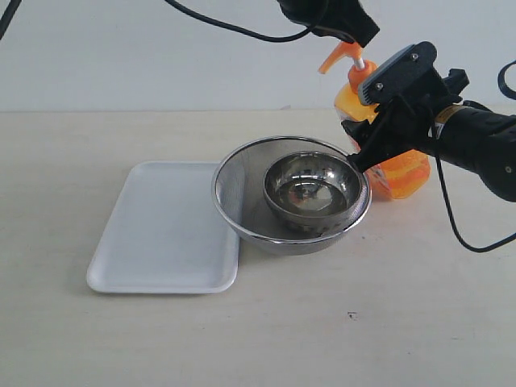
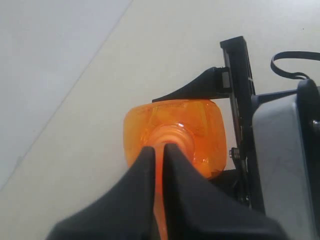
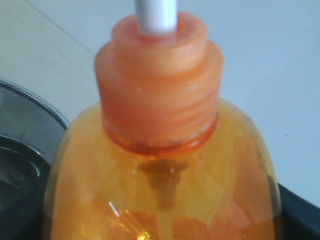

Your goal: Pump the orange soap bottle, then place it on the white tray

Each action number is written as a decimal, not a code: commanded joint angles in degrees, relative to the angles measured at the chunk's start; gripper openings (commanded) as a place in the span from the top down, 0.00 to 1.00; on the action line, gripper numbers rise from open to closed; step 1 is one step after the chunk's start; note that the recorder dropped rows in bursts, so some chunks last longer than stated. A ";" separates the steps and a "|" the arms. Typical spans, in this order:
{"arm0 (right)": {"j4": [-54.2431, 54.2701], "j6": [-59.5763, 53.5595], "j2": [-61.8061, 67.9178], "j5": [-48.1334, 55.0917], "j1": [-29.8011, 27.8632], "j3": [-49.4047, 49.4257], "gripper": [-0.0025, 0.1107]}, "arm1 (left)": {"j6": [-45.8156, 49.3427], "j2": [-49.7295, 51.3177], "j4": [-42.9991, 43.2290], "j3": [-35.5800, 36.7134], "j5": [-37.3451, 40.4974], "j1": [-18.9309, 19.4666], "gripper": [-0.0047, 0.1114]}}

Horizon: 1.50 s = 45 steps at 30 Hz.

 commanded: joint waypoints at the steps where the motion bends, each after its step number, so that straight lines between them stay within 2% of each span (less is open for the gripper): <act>1: -0.43 1.72 -0.99 -2.22 0.09 -0.53 0.98 | -0.13 2.70 0.79 1.23 4.40 -0.17 0.92; 10: -0.43 1.69 -0.99 -1.97 0.09 -0.53 0.98 | -0.13 2.69 0.79 1.23 3.41 -0.17 0.92; 18: -0.43 1.69 -0.99 -1.97 0.09 -0.53 0.98 | -0.03 -3.24 1.10 1.12 -0.53 -0.17 0.92; 35: -0.43 1.68 -0.99 -2.19 0.09 -0.53 0.98 | -7.31 -16.77 16.52 1.12 1.87 -0.17 0.92; 45: -0.43 1.68 -0.99 -2.56 0.09 -0.53 0.98 | -11.23 -22.40 22.96 1.12 8.37 -0.17 0.92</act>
